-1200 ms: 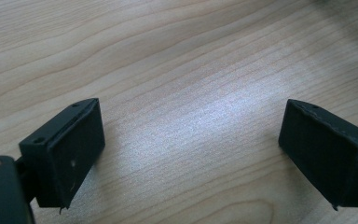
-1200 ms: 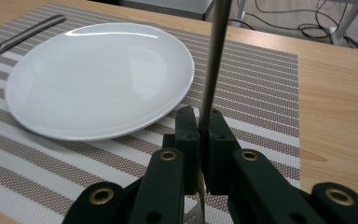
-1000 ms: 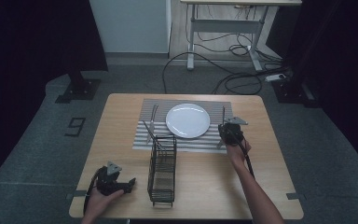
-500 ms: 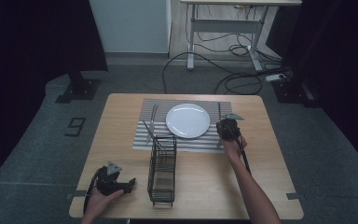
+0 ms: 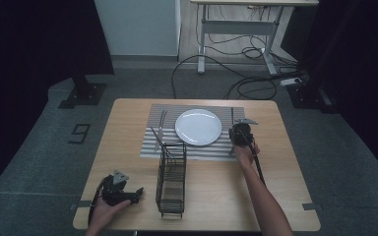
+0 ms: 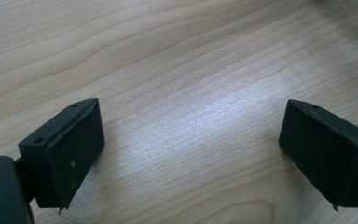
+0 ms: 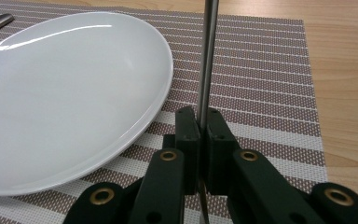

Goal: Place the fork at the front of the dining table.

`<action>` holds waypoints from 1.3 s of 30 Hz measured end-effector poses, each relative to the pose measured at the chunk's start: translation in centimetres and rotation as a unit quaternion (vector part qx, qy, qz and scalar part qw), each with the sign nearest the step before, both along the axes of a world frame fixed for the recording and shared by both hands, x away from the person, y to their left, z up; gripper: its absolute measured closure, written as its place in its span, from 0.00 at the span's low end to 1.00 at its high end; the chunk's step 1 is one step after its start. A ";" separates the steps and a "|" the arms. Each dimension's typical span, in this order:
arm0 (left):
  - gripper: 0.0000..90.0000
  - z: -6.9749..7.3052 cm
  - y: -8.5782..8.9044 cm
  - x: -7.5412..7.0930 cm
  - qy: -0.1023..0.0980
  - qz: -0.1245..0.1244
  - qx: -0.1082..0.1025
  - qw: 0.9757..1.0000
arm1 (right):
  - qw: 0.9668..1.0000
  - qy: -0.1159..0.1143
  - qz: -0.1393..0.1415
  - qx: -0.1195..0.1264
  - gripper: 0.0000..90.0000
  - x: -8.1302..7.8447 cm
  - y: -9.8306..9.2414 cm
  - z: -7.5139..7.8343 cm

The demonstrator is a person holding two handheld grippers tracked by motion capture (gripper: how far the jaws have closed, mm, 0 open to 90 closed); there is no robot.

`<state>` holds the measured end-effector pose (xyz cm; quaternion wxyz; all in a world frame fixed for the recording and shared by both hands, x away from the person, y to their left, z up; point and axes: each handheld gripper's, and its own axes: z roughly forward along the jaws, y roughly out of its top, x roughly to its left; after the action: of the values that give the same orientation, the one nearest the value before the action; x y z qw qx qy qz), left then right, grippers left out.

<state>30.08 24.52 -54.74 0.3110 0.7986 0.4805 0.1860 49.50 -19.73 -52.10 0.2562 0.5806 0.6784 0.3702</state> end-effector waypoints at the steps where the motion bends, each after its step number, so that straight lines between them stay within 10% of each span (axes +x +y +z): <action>1: 0.07 0.0 0.0 0.0 0.000 0.000 0.000 1.000 | 1.000 0.000 -0.003 -0.001 0.95 0.1 0.0 -0.2; 39: 0.07 0.0 0.0 0.1 0.000 -0.005 0.000 1.000 | 0.999 0.024 -0.037 0.027 0.95 2.0 0.2 -3.2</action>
<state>30.14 24.56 -54.74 0.3118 0.8011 0.4765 0.1845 51.46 -19.50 -55.30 0.2381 0.6209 0.6518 0.3647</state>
